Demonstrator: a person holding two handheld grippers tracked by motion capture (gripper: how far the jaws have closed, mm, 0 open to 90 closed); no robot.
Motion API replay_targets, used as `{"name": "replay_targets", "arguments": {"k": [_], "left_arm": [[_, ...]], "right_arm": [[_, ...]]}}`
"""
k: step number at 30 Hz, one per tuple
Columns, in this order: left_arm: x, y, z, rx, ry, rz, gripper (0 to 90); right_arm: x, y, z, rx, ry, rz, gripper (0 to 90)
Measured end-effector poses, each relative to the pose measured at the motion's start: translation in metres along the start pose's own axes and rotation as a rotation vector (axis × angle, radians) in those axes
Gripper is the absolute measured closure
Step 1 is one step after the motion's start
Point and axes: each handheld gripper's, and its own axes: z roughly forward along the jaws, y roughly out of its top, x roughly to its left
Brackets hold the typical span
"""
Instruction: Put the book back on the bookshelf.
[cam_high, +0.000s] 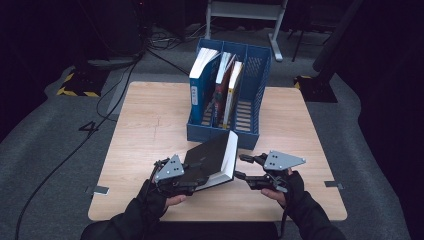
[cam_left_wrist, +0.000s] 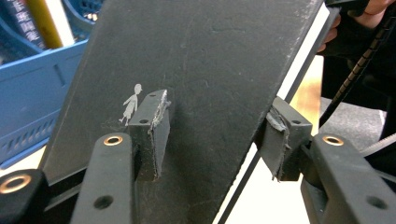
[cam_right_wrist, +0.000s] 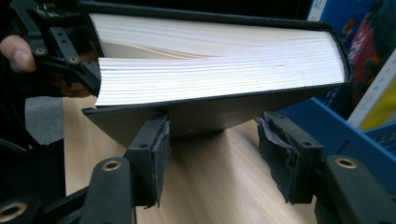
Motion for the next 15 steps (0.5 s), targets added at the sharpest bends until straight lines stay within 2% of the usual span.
{"name": "replay_targets", "arguments": {"k": [5, 8, 15], "left_arm": [[0.0, 0.004, 0.002, -0.002, -0.007, 0.014, 50.1], [-0.001, 0.004, 0.001, -0.002, -0.003, 0.026, 50.1], [0.001, 0.002, -0.008, -0.002, 0.002, 0.019, 51.4]], "right_arm": [[0.001, 0.008, -0.006, -0.025, -0.026, -0.025, 44.0], [0.001, 0.009, -0.005, -0.026, -0.018, -0.028, 44.0], [0.007, 0.022, 0.003, -0.02, -0.015, -0.059, 44.0]]}}
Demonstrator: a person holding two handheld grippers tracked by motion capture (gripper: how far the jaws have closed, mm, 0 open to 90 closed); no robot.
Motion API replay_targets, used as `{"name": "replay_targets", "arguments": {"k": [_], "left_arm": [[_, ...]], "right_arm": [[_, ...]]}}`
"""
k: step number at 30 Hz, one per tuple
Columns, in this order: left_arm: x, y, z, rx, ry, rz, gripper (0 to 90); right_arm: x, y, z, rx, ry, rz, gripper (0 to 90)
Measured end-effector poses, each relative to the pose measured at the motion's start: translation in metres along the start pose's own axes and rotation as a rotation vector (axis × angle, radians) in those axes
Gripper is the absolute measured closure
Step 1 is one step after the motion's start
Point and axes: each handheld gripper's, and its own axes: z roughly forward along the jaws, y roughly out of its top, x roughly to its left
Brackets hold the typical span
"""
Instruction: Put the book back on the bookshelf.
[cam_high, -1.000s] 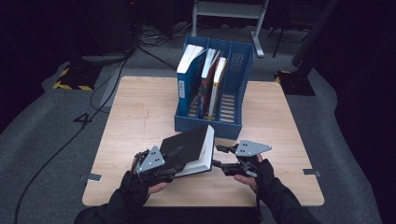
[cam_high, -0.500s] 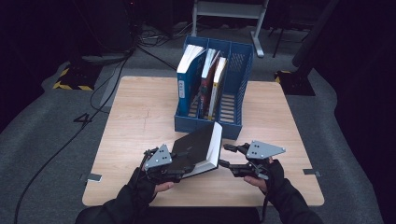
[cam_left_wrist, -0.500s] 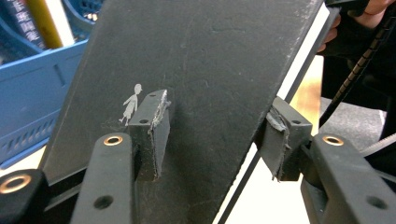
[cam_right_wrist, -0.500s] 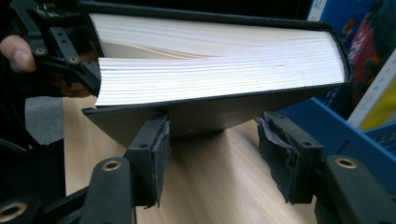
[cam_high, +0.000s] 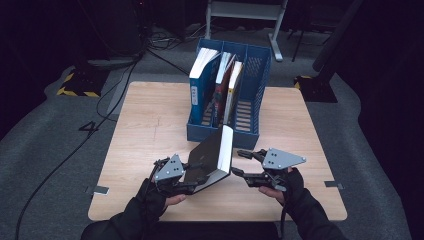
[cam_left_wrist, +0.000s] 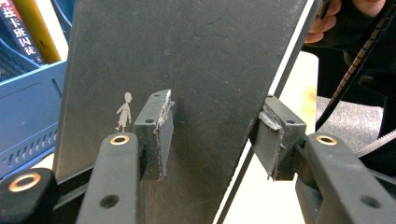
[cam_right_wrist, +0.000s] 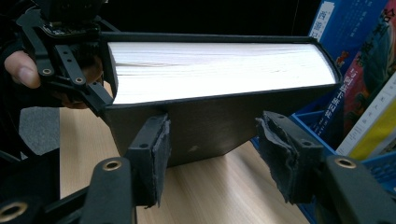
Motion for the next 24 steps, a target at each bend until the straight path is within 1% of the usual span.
{"name": "replay_targets", "arguments": {"k": [1, 3, 4, 7, 8, 9, 10, 11, 13, 15, 17, 19, 20, 21, 22, 23, 24], "left_arm": [[0.0, 0.001, -0.002, 0.005, 0.006, 0.012, 52.0], [-0.002, 0.002, -0.004, 0.015, 0.018, 0.033, 53.5], [-0.002, 0.002, -0.005, 0.021, 0.025, 0.047, 53.9], [-0.002, 0.002, -0.009, 0.023, 0.05, 0.05, 52.5], [-0.003, 0.001, -0.01, 0.019, 0.06, 0.046, 51.6], [-0.003, 0.001, -0.012, 0.019, 0.083, 0.054, 49.3], [-0.003, 0.001, -0.013, 0.02, 0.094, 0.053, 43.6], [-0.003, 0.0, -0.013, 0.02, 0.111, 0.054, 43.6], [-0.004, 0.0, -0.015, 0.019, 0.122, 0.047, 41.4], [-0.004, -0.002, -0.017, 0.022, 0.137, 0.049, 40.4], [-0.004, -0.003, -0.018, 0.023, 0.146, 0.034, 36.2], [-0.005, -0.005, -0.018, 0.036, 0.144, 0.031, 30.0], [-0.007, -0.007, -0.016, 0.047, 0.145, 0.032, 28.4], [-0.009, -0.009, -0.013, 0.074, 0.134, 0.032, 26.3], [-0.01, -0.011, -0.011, 0.086, 0.13, 0.031, 24.0], [-0.015, -0.014, -0.005, 0.108, 0.139, 0.038, 22.6], [-0.015, -0.014, -0.005, 0.108, 0.139, 0.038, 20.9]], "right_arm": [[0.0, 0.001, 0.001, 0.003, 0.0, 0.002, 43.9], [-0.001, 0.006, 0.004, 0.021, 0.016, 0.018, 43.3], [-0.001, 0.009, 0.005, 0.031, 0.019, 0.015, 43.1], [0.001, 0.016, 0.008, 0.045, 0.017, -0.004, 42.8], [0.001, 0.017, 0.01, 0.047, 0.017, -0.01, 42.7], [0.002, 0.019, 0.011, 0.049, 0.022, -0.008, 42.6], [0.002, 0.022, 0.013, 0.049, 0.025, -0.005, 41.7], [0.002, 0.022, 0.013, 0.049, 0.025, -0.005, 41.7], [0.003, 0.024, 0.015, 0.045, 0.031, -0.008, 40.8], [0.002, 0.026, 0.017, 0.045, 0.035, -0.004, 40.4], [0.002, 0.027, 0.019, 0.046, 0.037, -0.008, 39.9], [0.003, 0.029, 0.02, 0.046, 0.038, -0.013, 39.9], [0.003, 0.029, 0.021, 0.044, 0.041, -0.012, 40.0], [0.003, 0.03, 0.022, 0.042, 0.044, -0.011, 40.1], [0.003, 0.03, 0.023, 0.04, 0.047, -0.011, 39.9], [0.003, 0.031, 0.025, 0.037, 0.047, -0.011, 39.4], [0.003, 0.031, 0.025, 0.037, 0.047, -0.011, 39.4]]}}
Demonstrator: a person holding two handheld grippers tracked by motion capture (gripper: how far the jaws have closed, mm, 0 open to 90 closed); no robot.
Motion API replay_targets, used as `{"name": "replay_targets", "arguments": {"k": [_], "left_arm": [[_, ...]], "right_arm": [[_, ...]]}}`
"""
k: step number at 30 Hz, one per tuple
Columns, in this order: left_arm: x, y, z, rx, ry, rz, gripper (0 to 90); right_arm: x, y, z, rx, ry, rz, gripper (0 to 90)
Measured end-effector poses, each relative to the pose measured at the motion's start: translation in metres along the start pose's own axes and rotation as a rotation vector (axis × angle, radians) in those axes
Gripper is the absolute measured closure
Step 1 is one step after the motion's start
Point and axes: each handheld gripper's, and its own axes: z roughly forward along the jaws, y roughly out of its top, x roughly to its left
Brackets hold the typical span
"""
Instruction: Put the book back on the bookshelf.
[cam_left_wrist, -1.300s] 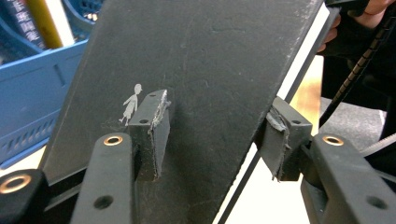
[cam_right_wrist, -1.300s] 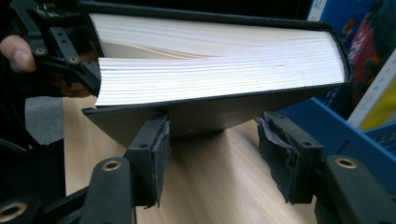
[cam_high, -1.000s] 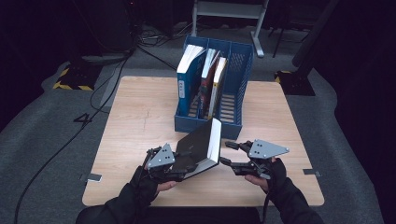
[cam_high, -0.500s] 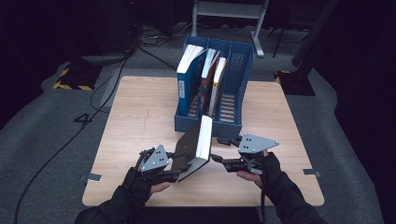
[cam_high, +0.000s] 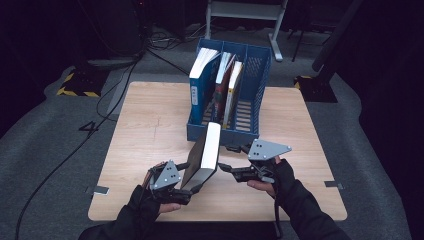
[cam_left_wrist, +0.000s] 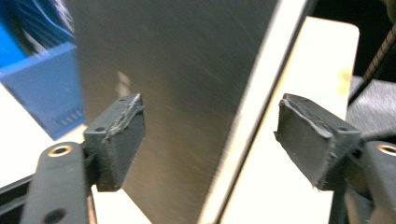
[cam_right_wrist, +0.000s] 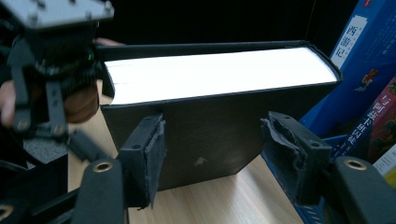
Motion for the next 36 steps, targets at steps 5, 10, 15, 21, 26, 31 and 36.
{"name": "replay_targets", "arguments": {"k": [5, 10, 15, 21, 26, 31, 36], "left_arm": [[-0.004, -0.005, 0.011, 0.002, 0.069, -0.026, 17.4], [-0.003, -0.012, 0.024, 0.0, 0.128, -0.068, 15.6], [-0.003, -0.012, 0.032, -0.021, 0.197, -0.093, 16.1], [-0.003, -0.013, 0.034, -0.034, 0.217, -0.102, 15.2], [-0.002, -0.014, 0.032, -0.039, 0.216, -0.101, 16.4], [-0.003, -0.016, 0.028, -0.038, 0.214, -0.088, 23.7], [-0.003, -0.017, 0.022, -0.033, 0.227, -0.075, 30.1]], "right_arm": [[0.001, 0.001, 0.004, -0.005, 0.002, 0.009, 39.2], [0.002, 0.002, 0.008, -0.01, -0.001, 0.015, 38.4], [0.003, 0.002, 0.013, -0.017, -0.001, 0.02, 37.9], [0.005, -0.001, 0.02, -0.026, -0.002, 0.012, 36.7], [0.007, -0.001, 0.023, -0.011, -0.017, -0.019, 35.0], [0.002, -0.005, 0.026, -0.004, -0.025, -0.005, 32.4], [-0.001, -0.008, 0.027, -0.005, -0.031, 0.007, 33.4]]}}
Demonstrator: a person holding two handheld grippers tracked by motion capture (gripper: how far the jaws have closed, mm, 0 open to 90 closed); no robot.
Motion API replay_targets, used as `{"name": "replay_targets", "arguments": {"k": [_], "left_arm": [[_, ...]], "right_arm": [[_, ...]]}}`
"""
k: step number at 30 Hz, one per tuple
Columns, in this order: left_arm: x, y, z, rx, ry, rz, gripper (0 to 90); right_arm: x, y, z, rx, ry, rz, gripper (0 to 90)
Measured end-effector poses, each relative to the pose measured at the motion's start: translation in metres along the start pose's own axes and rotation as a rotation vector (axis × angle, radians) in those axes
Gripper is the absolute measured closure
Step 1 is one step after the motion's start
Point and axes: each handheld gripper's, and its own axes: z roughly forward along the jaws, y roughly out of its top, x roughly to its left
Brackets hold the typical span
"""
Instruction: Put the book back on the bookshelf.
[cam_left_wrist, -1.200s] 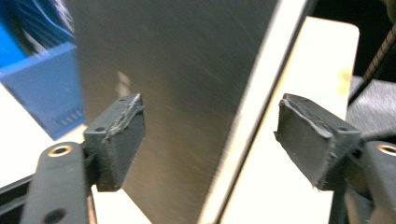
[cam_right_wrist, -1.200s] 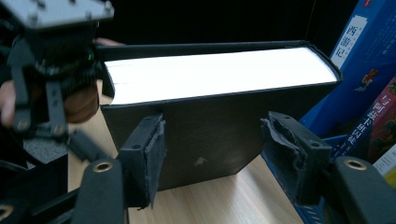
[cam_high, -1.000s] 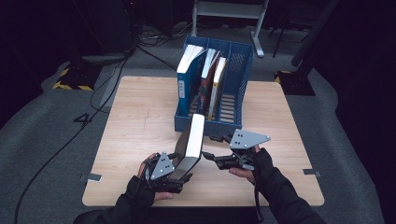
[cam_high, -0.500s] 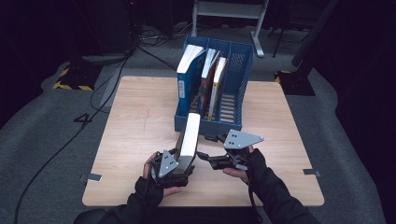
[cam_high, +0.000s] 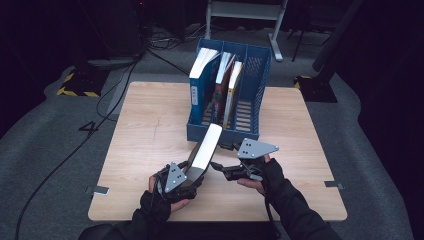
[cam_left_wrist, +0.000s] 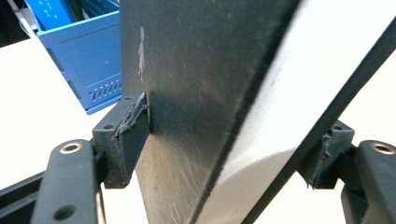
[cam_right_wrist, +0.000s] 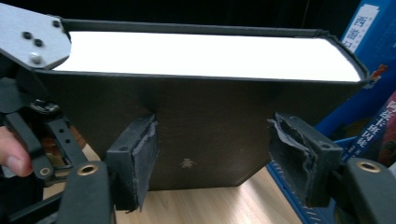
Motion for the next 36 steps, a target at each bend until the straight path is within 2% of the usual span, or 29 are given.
{"name": "replay_targets", "arguments": {"k": [4, 9, 13, 15, 17, 18, 21, 24, 28, 31, 36], "left_arm": [[0.0, 0.0, -0.004, 0.002, 0.022, 0.02, 35.0], [0.002, 0.002, -0.009, 0.013, 0.054, 0.066, 40.8], [0.004, 0.002, -0.012, 0.016, 0.055, 0.065, 44.5], [0.007, 0.003, -0.014, 0.011, 0.025, 0.045, 45.5], [0.007, 0.003, -0.014, 0.007, 0.013, 0.036, 46.9], [0.008, 0.003, -0.014, 0.005, -0.004, 0.033, 49.1], [0.014, 0.003, -0.014, -0.003, -0.077, -0.016, 50.7], [0.014, 0.005, -0.012, -0.006, -0.1, 0.005, 51.1], [0.015, 0.007, -0.007, -0.012, -0.189, 0.008, 51.3], [0.015, 0.011, -0.001, -0.012, -0.269, 0.033, 51.4], [0.011, 0.016, 0.005, -0.005, -0.357, 0.066, 51.3]], "right_arm": [[-0.001, 0.0, 0.0, -0.001, -0.007, -0.001, 33.7], [-0.004, -0.002, -0.003, -0.002, -0.02, 0.002, 33.8], [-0.008, -0.007, -0.01, 0.01, -0.037, 0.006, 33.7], [-0.012, -0.011, -0.016, 0.018, -0.053, 0.01, 33.5], [-0.013, -0.013, -0.019, 0.029, -0.071, -0.002, 33.1], [-0.015, -0.015, -0.025, 0.035, -0.077, -0.009, 32.8], [-0.017, -0.018, -0.032, 0.039, -0.082, -0.006, 32.6], [-0.02, -0.023, -0.038, 0.051, -0.089, -0.003, 32.1], [-0.023, -0.03, -0.048, 0.06, -0.065, -0.007, 30.9], [-0.025, -0.033, -0.055, 0.066, -0.054, -0.012, 30.0], [-0.027, -0.039, -0.065, 0.073, -0.026, -0.011, 29.2]]}}
